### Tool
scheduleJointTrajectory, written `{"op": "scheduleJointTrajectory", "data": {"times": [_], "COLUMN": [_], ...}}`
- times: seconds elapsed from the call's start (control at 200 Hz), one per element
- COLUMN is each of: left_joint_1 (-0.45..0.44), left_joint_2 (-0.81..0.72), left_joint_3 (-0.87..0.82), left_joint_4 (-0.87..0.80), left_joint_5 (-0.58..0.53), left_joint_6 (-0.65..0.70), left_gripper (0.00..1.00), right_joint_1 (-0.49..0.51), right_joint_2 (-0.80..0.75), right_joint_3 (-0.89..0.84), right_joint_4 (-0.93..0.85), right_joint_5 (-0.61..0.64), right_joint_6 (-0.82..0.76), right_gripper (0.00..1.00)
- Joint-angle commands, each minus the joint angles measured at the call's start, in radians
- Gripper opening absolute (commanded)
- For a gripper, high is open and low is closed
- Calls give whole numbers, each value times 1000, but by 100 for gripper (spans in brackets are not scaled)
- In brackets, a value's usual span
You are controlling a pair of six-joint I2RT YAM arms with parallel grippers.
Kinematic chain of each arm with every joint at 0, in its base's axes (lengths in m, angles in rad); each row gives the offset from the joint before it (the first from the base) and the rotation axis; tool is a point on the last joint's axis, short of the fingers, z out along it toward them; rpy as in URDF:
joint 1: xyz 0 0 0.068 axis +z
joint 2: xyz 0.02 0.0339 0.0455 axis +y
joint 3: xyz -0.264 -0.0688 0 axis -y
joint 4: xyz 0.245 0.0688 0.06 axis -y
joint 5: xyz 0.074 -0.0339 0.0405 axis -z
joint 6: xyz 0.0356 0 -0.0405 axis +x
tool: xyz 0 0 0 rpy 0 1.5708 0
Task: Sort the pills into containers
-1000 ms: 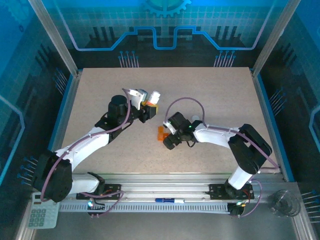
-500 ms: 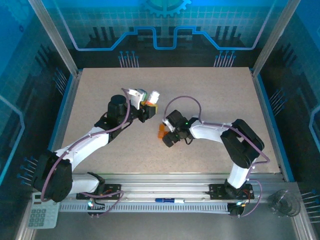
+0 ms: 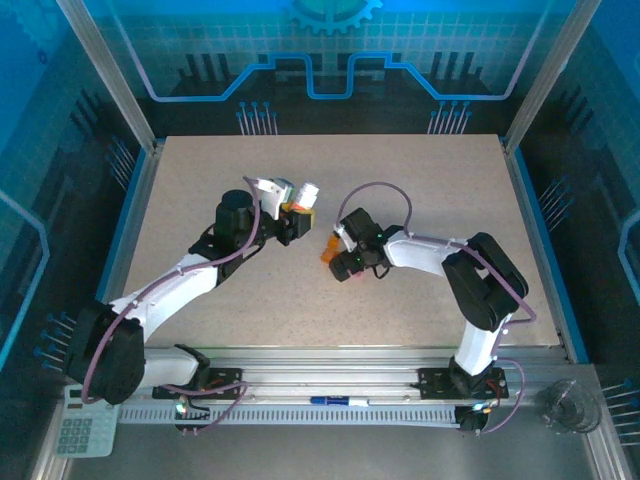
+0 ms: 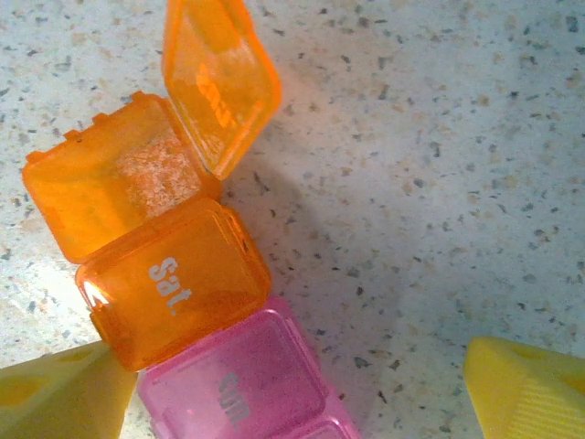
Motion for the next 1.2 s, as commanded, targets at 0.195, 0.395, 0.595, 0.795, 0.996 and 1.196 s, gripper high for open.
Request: {"op": "scheduleJointTrajectory", "data": {"times": [0.195, 0.395, 0.595, 0.795, 0.996, 1.196], "left_joint_1": [8, 9, 9, 7, 6, 0], "left_joint_2": [-26, -23, -21, -14, -7, -8], "left_joint_3": [3, 6, 3, 0, -8, -22], "left_joint_4": [-2, -7, -12, -27, -38, -72], "left_joint_5": [8, 14, 21, 37, 43, 54], "left_joint_6": [1, 1, -3, -11, -16, -12], "left_gripper": [0, 0, 0, 0, 0, 0], "right_joint_1": [-16, -27, -36, -43, -110, -183], "right_joint_2": [-22, -58, -109, -187, -258, -264], "right_joint_3": [-8, -61, -68, -44, -47, -37], "right_joint_4": [-17, -14, -30, -75, -75, -65], "right_joint_5": [-61, -57, -121, -174, -247, -349], "right_joint_6": [6, -1, 13, 47, 119, 185], "right_gripper": [93, 93, 94, 95, 96, 100]}}
